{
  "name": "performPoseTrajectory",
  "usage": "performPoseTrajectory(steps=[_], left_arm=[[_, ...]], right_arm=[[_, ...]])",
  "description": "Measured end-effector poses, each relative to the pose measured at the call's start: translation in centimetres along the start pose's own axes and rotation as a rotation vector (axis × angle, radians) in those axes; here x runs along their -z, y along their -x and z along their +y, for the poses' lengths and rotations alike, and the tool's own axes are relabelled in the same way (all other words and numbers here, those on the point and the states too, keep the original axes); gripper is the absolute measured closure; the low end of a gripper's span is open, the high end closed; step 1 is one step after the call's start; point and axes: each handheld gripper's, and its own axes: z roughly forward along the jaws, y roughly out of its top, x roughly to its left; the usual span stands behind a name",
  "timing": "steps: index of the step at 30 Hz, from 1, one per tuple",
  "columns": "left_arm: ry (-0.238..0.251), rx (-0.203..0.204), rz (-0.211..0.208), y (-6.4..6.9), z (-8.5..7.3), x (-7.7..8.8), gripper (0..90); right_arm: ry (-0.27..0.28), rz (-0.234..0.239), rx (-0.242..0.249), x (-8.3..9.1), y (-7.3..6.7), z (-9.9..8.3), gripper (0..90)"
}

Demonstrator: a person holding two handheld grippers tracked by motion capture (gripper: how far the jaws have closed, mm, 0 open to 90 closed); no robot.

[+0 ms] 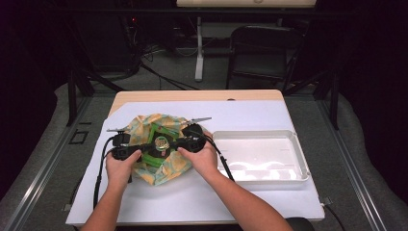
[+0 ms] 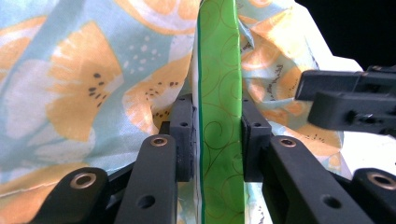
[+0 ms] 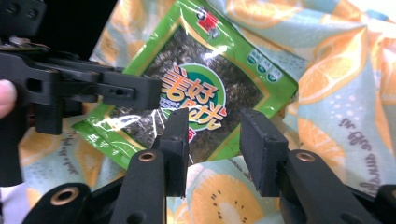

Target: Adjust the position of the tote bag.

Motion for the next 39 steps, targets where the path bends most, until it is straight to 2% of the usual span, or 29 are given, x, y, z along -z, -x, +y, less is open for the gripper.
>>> performPoseTrajectory(steps=[1,2,3,5,6,11,13,15,22,27,31,33,39], left_arm=[[-0.003,0.012,-0.008,0.1,-0.2,0.0,72.3],[-0.003,0.012,-0.008,0.1,-0.2,0.0,72.3],[-0.013,-0.01,0.005,0.2,-0.3,0.1,72.3],[-0.006,-0.016,0.015,0.4,-0.4,0.2,72.3],[-0.005,-0.035,0.031,0.6,-0.5,0.3,72.3],[0.006,-0.053,0.036,0.9,-0.8,0.5,72.3],[0.008,-0.057,0.034,1.0,-0.8,0.6,72.3],[0.018,-0.081,0.04,1.2,-0.7,0.8,72.3],[0.023,-0.087,0.036,1.1,-0.7,0.9,72.4],[0.042,-0.102,0.042,1.1,-0.6,1.2,72.4],[0.049,-0.103,0.043,1.1,-0.5,1.5,72.4],[0.049,-0.118,0.05,1.2,-0.4,1.7,72.4],[0.068,-0.126,0.05,1.5,-0.2,2.3,72.4]], right_arm=[[0.014,-0.014,0.026,0.5,-0.1,0.1,62.9],[0.014,-0.014,0.026,0.5,-0.1,0.1,62.9],[0.024,-0.02,0.046,0.8,0.0,0.1,62.8],[0.025,-0.021,0.043,0.9,0.0,0.1,62.9],[0.031,-0.026,0.041,1.0,0.2,0.2,63.0],[0.038,-0.045,0.037,1.0,0.8,0.3,64.6],[0.039,-0.05,0.022,0.8,1.3,0.7,66.3],[0.042,-0.058,0.008,0.5,1.7,0.9,67.4],[0.045,-0.096,-0.01,-0.6,2.9,1.9,70.8],[0.003,-0.129,-0.014,-2.1,3.9,2.5,77.5],[-0.01,-0.133,-0.03,-2.7,4.2,2.5,77.7],[-0.009,-0.136,-0.033,-2.9,4.4,2.4,77.7],[-0.007,-0.135,-0.039,-2.8,4.5,2.5,77.6]])
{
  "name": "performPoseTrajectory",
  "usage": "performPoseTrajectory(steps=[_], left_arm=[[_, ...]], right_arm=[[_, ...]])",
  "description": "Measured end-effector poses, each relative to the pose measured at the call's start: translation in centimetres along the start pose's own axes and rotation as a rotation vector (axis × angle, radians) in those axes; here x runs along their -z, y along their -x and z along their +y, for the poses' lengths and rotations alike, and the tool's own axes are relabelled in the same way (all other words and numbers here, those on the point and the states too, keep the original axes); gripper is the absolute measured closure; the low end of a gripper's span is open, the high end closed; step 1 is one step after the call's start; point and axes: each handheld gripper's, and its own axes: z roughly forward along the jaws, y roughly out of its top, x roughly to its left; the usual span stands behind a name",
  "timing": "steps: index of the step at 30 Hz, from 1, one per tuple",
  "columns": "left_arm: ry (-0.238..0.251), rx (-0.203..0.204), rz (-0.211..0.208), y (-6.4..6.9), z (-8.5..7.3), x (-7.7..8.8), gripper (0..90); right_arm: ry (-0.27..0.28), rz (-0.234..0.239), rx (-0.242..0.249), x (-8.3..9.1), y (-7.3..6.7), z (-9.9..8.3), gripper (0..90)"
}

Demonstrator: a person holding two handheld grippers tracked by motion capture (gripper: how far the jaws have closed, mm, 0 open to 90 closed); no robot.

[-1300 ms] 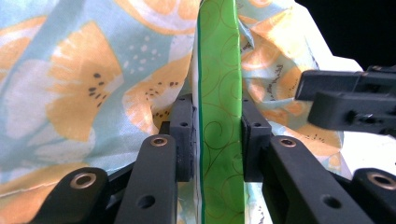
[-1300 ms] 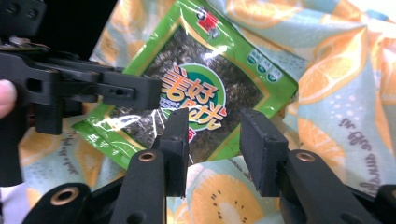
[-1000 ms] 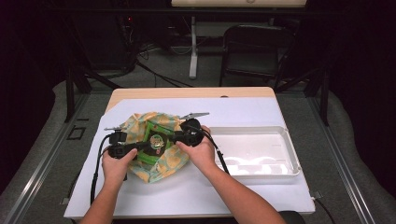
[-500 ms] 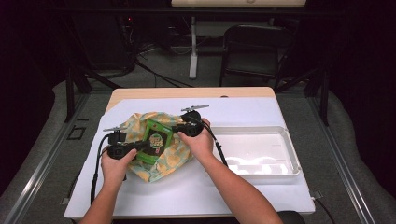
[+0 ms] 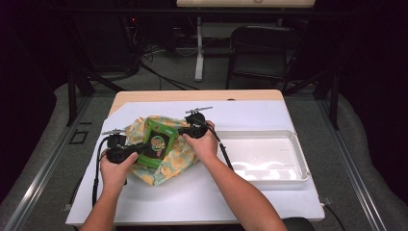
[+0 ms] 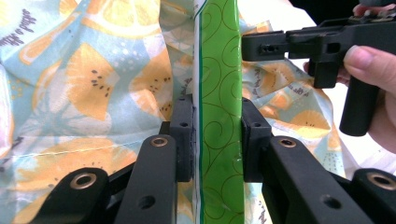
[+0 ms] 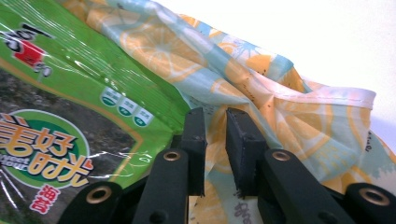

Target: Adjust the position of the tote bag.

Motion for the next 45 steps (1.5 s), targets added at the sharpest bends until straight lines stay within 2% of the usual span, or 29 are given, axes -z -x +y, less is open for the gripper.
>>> performPoseTrajectory(steps=[10,15,26,31,45], left_arm=[[0.057,-0.034,0.018,0.7,0.7,1.9,72.3],[0.088,-0.029,0.019,0.6,1.1,2.9,72.3],[0.158,-0.027,0.03,0.8,1.8,5.2,72.3],[0.166,-0.034,0.044,0.9,2.0,5.6,72.3],[0.208,-0.047,0.035,1.8,2.4,7.1,72.3]], right_arm=[[-0.003,0.0,-0.015,-0.2,0.2,0.0,77.4],[-0.008,-0.004,-0.011,-0.2,0.1,0.0,76.9],[0.003,0.016,0.004,0.4,-0.4,0.1,75.2],[0.015,0.026,0.015,0.8,-0.9,0.2,75.0],[0.043,0.052,0.027,1.6,-1.8,0.3,73.0]])
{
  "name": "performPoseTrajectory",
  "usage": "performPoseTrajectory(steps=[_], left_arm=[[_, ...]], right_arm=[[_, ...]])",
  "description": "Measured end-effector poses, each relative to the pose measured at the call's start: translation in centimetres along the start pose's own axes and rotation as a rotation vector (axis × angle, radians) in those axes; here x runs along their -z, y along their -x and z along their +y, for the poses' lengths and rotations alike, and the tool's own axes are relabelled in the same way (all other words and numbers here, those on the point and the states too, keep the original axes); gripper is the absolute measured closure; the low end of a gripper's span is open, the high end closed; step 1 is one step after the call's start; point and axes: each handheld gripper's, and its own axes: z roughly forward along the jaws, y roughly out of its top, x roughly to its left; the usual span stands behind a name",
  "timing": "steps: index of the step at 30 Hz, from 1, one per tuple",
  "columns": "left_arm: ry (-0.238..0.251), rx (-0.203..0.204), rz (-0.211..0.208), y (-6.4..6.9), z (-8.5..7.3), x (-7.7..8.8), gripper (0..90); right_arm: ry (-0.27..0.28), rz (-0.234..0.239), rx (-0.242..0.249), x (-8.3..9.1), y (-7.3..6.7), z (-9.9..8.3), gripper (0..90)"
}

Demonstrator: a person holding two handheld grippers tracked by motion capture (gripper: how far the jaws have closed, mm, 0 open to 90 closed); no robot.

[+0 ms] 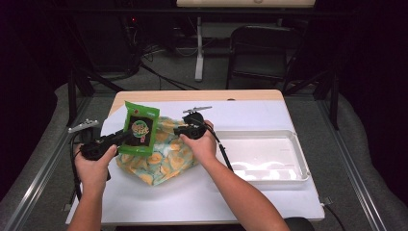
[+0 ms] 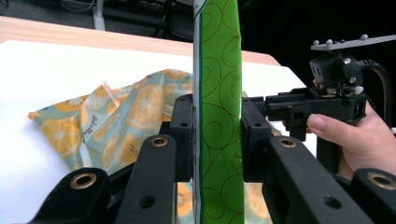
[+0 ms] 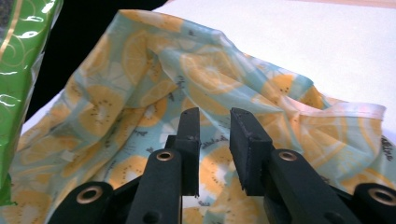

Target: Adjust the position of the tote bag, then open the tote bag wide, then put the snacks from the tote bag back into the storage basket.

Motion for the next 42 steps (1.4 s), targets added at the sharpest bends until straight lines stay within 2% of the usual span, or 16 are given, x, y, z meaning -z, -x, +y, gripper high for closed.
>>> performPoseTrajectory(steps=[10,17,20,22,23,26,28,30,31,38,42], left_arm=[[0.007,-0.008,-0.007,0.5,0.2,0.2,72.3],[0.008,-0.02,-0.016,1.0,0.2,0.0,72.3],[0.011,-0.023,-0.018,1.4,0.2,0.0,72.2],[0.012,-0.044,-0.013,1.9,0.4,0.0,72.3],[0.016,-0.058,-0.012,2.3,0.6,0.0,72.2],[0.015,-0.066,-0.022,3.0,0.9,-0.1,72.3],[0.017,-0.077,-0.031,3.6,1.2,-0.4,72.2],[0.02,-0.089,-0.039,4.2,1.5,-0.7,72.2],[0.018,-0.094,-0.04,4.6,1.7,-1.0,72.2],[-0.001,-0.131,-0.058,7.2,2.5,-3.6,72.1],[-0.002,-0.145,-0.063,8.6,2.7,-5.2,72.1]], right_arm=[[0.018,0.015,0.019,1.0,-0.8,0.2,68.9],[0.042,0.037,0.032,2.4,-1.2,0.4,65.1],[0.054,0.04,0.06,3.8,-1.4,0.3,63.0],[0.059,0.037,0.064,4.2,-1.4,0.2,62.2],[0.071,0.019,0.085,5.3,-1.2,0.1,60.3],[0.082,0.007,0.093,6.1,-1.0,0.1,59.1],[0.1,-0.007,0.107,7.7,-0.4,-0.1,56.6],[0.109,-0.013,0.113,8.1,-0.2,-0.1,56.3],[0.129,-0.021,0.109,9.1,0.4,-0.3,56.1],[0.142,-0.049,0.133,11.3,1.9,-0.6,53.7],[0.174,-0.051,0.093,12.7,3.1,-1.2,55.5]])
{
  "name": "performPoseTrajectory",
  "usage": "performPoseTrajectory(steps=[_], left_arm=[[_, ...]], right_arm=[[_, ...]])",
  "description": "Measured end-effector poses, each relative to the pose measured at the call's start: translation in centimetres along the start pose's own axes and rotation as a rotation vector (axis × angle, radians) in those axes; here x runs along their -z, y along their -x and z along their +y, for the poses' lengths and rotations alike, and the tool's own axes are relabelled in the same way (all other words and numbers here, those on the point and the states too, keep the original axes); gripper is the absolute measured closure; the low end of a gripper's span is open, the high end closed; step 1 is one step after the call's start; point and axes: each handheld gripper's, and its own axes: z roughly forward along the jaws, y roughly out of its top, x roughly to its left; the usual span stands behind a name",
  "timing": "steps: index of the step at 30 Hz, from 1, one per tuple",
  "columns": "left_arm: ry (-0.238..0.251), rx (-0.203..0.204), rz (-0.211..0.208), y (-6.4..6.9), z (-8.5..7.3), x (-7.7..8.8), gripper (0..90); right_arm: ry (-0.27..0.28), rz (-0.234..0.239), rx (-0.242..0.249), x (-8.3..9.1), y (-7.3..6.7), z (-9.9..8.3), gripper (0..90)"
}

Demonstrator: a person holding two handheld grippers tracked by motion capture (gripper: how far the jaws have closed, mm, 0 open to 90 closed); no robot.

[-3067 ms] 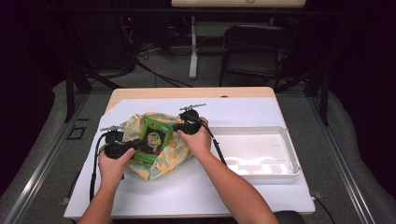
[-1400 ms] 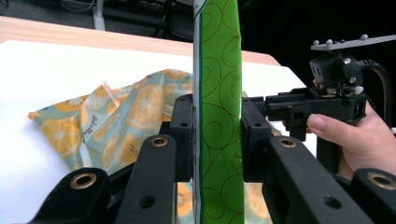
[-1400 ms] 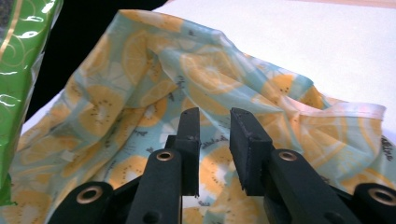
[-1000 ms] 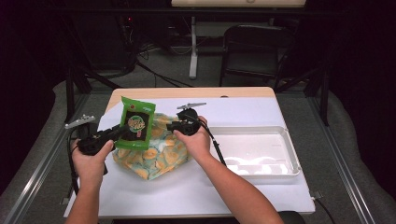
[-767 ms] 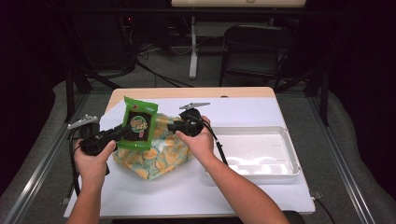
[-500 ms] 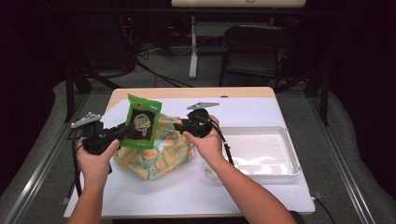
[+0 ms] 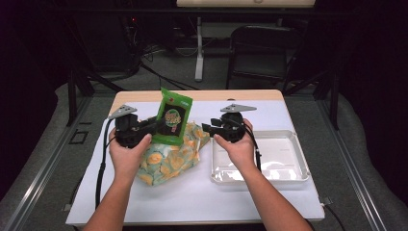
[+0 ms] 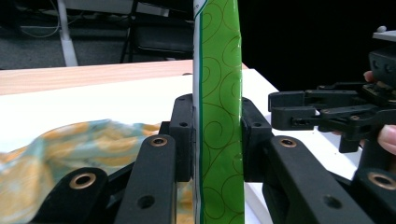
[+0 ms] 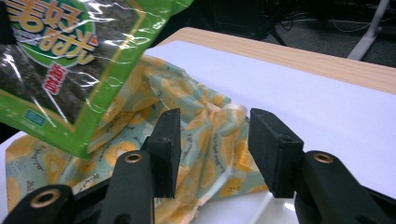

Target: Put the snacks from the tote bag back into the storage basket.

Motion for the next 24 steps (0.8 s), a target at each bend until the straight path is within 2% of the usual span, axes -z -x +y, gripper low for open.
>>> performPoseTrajectory(steps=[2,3,8,9,11,16,24], left_arm=[[-0.009,-0.002,-0.006,0.5,0.1,-0.8,72.1],[-0.008,0.0,-0.01,0.7,0.2,-1.2,72.1],[-0.026,-0.02,-0.021,1.6,0.4,-2.8,72.1],[-0.024,-0.019,-0.024,1.8,0.4,-3.0,72.1],[-0.025,-0.022,-0.029,2.1,0.4,-3.5,72.1],[-0.034,-0.034,-0.041,2.7,0.3,-4.5,72.1],[-0.041,-0.047,-0.057,3.5,0.1,-5.6,72.1]], right_arm=[[0.014,0.009,-0.014,0.2,0.2,-0.1,55.8],[0.034,0.019,-0.051,0.7,0.9,-0.4,56.2],[0.049,0.026,-0.097,1.4,2.0,-0.9,55.6],[0.054,0.001,-0.109,1.6,2.4,-1.0,55.0],[0.069,0.023,-0.125,1.9,2.7,-1.2,55.1],[0.075,0.013,-0.121,2.4,2.9,-1.5,55.4],[0.107,0.032,-0.145,3.2,3.0,-1.7,55.6]])
